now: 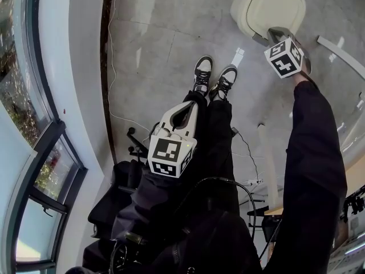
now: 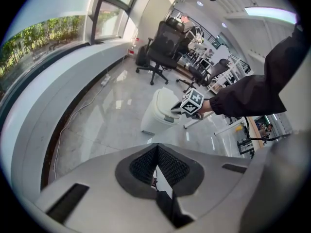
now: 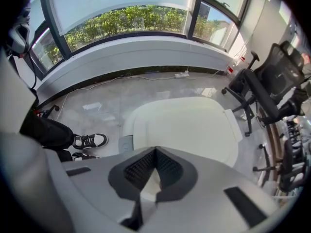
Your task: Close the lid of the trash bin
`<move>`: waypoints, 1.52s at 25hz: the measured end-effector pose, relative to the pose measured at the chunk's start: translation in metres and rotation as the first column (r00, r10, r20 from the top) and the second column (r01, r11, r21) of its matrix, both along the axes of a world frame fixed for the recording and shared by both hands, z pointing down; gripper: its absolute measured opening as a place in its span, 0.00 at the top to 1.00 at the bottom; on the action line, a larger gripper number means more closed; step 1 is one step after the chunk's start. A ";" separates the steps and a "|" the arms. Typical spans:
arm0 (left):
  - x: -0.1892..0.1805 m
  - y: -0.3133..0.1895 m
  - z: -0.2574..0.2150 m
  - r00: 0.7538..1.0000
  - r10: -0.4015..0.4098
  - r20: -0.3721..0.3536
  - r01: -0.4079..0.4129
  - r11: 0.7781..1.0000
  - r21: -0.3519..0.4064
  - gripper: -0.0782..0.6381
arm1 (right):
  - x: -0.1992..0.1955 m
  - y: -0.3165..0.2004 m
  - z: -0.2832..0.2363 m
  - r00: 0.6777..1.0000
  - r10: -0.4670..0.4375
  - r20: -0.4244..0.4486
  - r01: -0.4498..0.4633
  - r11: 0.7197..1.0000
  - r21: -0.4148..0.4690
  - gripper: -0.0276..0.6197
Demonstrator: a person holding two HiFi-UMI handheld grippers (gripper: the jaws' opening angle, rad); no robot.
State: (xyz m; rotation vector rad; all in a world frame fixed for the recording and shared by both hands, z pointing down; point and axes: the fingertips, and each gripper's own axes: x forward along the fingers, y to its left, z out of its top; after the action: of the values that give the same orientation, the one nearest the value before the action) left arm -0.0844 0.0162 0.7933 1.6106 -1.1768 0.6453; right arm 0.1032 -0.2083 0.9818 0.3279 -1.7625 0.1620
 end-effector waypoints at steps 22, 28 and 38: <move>0.013 -0.013 -0.005 0.999 0.031 0.011 -0.031 0.999 0.024 0.89 | -0.005 -0.005 -0.021 0.989 0.106 0.099 -0.109 0.994 0.025 0.95; 0.027 -0.044 -0.071 0.998 0.058 0.020 -0.060 0.992 0.114 0.89 | -0.012 0.009 -0.131 0.926 0.259 0.274 -0.280 0.959 0.039 0.95; 0.067 -0.129 -0.297 0.992 0.122 0.029 -0.122 0.884 0.451 0.89 | 0.007 0.043 -0.456 0.674 0.400 0.621 -0.604 0.782 0.152 0.95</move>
State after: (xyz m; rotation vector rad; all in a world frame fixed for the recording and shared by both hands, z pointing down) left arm -0.0172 -0.1126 0.4966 2.0905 -1.2975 0.4671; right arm 0.1099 -0.1654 0.5255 1.1496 -2.2468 0.3852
